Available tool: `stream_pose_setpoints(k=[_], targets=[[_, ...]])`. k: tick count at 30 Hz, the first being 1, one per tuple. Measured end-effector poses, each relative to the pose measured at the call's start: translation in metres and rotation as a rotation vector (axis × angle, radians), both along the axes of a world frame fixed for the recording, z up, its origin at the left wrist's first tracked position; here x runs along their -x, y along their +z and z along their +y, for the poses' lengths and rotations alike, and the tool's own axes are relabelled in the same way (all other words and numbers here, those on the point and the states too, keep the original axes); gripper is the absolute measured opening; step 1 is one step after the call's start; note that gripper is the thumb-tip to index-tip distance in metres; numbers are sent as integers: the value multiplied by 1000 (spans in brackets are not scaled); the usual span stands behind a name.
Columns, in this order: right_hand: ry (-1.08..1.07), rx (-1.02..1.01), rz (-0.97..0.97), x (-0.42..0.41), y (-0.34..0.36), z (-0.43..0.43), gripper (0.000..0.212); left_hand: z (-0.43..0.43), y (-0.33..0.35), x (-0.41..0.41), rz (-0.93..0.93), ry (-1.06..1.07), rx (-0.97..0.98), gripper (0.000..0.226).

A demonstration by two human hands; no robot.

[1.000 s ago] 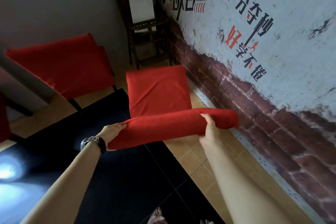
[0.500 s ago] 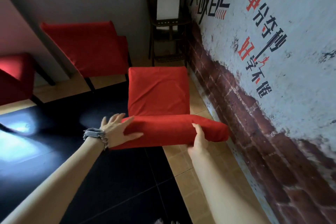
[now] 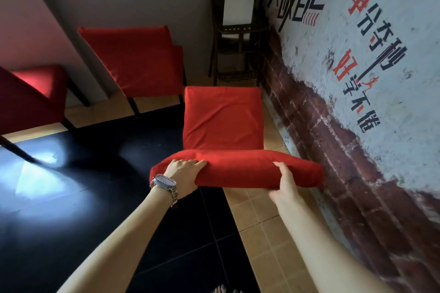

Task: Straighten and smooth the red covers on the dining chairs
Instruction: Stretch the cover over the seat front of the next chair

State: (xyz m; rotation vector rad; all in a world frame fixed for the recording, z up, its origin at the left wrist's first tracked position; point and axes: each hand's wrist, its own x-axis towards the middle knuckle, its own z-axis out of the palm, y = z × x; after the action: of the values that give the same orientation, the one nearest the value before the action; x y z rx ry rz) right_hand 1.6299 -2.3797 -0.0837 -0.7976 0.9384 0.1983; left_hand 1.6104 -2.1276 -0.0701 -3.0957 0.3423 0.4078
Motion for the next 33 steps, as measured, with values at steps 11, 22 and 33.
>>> stream_pose_setpoints(k=[11, 22, 33], targets=[[-6, -70, -7, 39, -11, -7, 56, -8, -17, 36, 86, -8, -46, 71], [-15, -66, -17, 60, -12, -8, 53, -10, -18, 59, 73, -2, -44, 72], [8, -62, -13, 96, -13, -16, 55, -19, -18, 99, 103, 18, -75, 74]])
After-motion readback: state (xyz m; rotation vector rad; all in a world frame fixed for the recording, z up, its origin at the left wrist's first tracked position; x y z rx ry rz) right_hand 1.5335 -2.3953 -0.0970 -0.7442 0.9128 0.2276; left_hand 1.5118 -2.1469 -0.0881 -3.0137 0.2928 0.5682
